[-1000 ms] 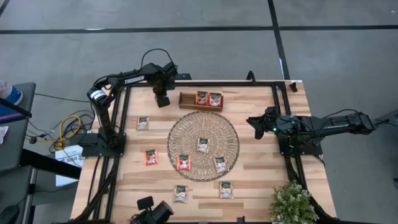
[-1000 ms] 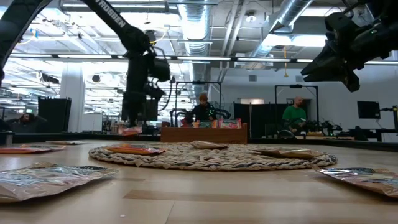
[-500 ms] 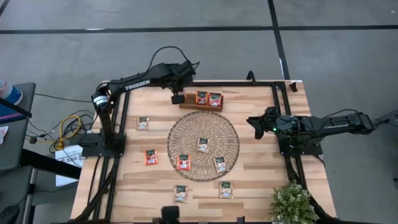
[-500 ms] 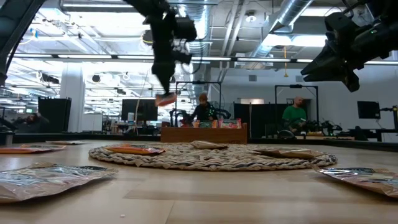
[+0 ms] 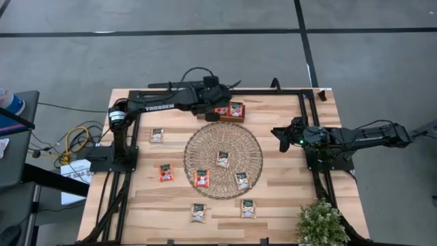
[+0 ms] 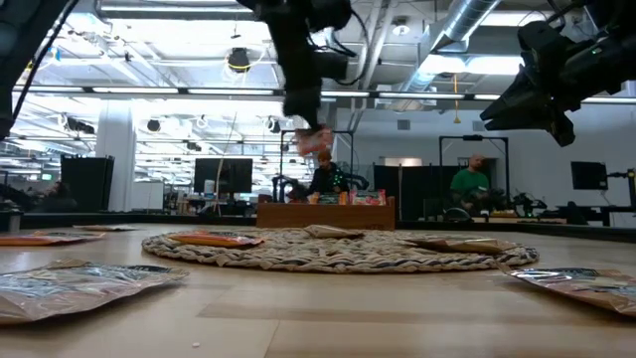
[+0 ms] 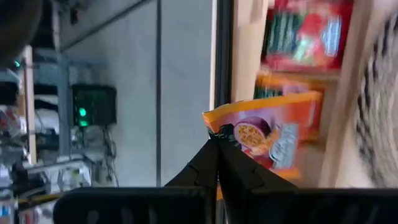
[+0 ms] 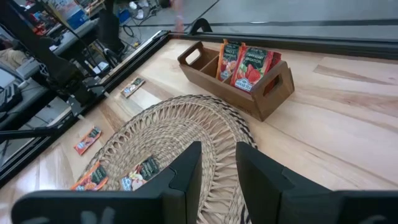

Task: Pick & Place Tea
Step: Put the orange tea bag into the middle section of the wooden organizer

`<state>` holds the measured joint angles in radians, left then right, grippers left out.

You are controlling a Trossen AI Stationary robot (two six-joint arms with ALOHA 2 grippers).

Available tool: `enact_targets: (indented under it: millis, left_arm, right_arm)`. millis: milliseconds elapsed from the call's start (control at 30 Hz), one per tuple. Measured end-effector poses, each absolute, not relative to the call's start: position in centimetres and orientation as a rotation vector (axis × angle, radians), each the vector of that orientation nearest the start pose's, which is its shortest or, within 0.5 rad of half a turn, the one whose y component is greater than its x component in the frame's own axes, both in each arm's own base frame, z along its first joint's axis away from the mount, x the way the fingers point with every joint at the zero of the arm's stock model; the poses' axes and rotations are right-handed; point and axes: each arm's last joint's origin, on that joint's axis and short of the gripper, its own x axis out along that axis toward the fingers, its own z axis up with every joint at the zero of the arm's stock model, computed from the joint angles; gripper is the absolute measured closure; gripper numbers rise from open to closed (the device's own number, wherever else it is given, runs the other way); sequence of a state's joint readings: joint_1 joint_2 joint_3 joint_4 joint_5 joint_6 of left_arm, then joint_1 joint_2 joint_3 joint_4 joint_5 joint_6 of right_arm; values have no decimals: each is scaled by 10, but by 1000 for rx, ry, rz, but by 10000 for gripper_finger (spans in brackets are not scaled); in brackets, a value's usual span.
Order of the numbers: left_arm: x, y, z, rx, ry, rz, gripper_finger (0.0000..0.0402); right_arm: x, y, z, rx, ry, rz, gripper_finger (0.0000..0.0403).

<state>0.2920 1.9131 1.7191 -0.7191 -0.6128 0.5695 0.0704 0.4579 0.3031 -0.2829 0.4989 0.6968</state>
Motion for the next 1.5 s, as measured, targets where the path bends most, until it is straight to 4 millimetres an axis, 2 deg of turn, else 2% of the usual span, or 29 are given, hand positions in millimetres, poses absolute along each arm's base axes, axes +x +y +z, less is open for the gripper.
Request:
enact_targets:
  millis: [233, 500, 800, 1500]
  left_arm:
    - [417, 136, 253, 747, 1219, 510, 401]
    - [433, 139, 234, 770, 1183, 510, 401]
    - [440, 141, 202, 775, 1258, 479, 401]
    - [435, 161, 197, 718, 1272, 557, 401]
  right_arm:
    - [120, -5, 202, 554, 257, -547, 310]
    - [120, -6, 202, 555, 256, -548, 310]
    - [120, -6, 202, 553, 261, -551, 310]
    - [120, -5, 202, 553, 263, -550, 310]
